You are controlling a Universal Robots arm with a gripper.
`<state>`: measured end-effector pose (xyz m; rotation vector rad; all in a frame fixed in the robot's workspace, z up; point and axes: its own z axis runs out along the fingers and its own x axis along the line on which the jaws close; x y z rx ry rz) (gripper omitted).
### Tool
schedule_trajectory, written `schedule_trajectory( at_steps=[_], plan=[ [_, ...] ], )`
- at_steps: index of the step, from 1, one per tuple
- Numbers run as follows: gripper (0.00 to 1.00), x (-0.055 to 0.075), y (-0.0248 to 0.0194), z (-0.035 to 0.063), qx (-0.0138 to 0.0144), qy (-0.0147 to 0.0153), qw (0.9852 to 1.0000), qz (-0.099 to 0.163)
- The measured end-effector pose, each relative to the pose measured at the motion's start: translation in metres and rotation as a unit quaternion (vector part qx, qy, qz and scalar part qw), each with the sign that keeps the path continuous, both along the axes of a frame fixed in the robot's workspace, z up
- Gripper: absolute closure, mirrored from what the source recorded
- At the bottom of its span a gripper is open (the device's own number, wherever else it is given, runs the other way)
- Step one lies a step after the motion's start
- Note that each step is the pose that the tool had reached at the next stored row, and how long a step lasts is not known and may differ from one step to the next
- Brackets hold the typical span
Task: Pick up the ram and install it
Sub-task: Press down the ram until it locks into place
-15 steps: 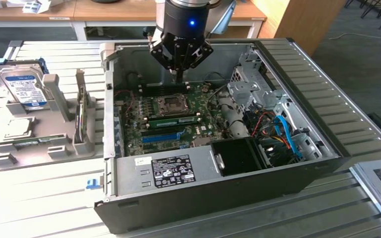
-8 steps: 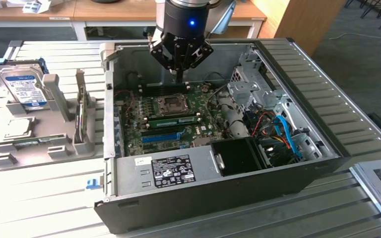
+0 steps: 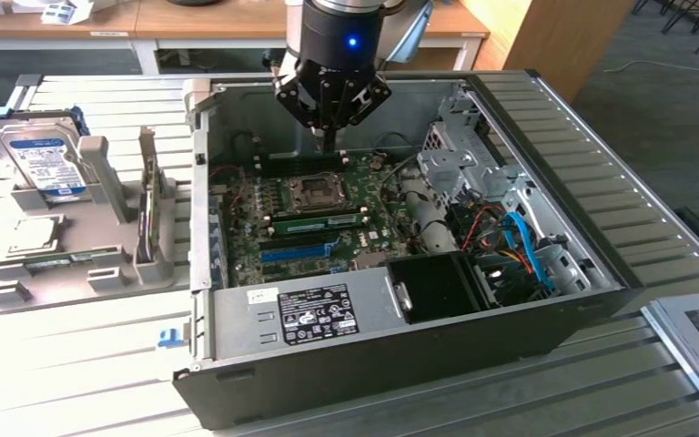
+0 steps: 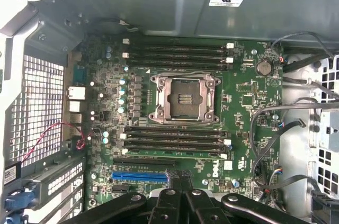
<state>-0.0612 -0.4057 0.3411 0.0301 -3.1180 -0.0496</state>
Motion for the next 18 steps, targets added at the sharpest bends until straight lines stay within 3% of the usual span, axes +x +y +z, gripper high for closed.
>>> schedule_trajectory(
  at_steps=[11, 16, 18],
  plan=[
    [0.90, 0.0052, 0.0000, 0.0000, 0.0000, 0.0000, 1.0000, 0.000],
    [0.90, 0.0052, 0.0000, 0.0000, 0.0000, -0.0057, 1.0000, 0.001],
    [0.90, 0.0053, 0.0000, 0.0000, 0.0000, -0.0063, 1.0000, 0.001]
  ],
)
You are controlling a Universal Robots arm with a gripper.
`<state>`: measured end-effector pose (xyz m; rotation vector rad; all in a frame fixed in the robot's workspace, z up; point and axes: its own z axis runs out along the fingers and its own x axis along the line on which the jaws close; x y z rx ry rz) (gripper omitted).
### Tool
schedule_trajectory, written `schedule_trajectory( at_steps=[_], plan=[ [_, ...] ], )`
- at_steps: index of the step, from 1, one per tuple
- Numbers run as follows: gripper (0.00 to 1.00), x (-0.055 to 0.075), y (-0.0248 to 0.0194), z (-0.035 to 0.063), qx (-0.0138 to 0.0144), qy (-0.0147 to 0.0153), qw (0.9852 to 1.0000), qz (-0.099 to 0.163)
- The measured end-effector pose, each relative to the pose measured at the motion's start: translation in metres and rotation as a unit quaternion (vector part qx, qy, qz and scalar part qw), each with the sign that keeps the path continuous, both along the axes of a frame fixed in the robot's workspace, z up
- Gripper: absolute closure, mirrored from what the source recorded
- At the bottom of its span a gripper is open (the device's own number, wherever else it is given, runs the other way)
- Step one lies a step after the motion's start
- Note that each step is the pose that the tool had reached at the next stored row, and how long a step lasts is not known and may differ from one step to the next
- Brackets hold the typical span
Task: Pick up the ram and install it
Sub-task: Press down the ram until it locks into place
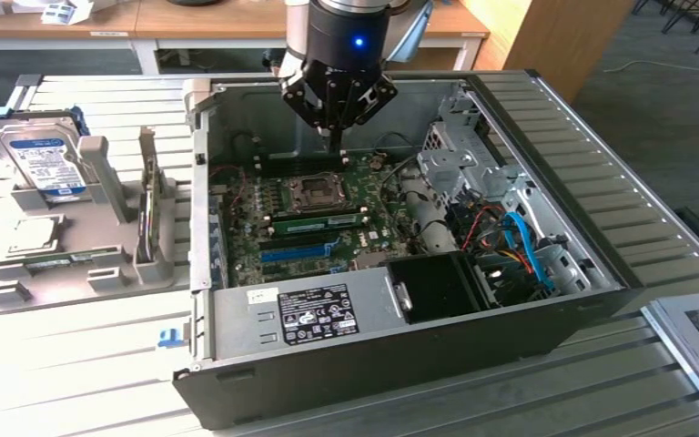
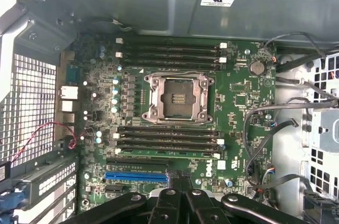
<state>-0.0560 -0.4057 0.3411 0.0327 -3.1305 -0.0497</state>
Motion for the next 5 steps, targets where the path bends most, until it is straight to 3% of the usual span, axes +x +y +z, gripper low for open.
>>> schedule_trajectory(
  at_steps=[5],
  plan=[
    [0.90, -0.0001, 0.0000, 0.0000, 0.0000, 0.0000, 1.0000, 0.000]
  ],
)
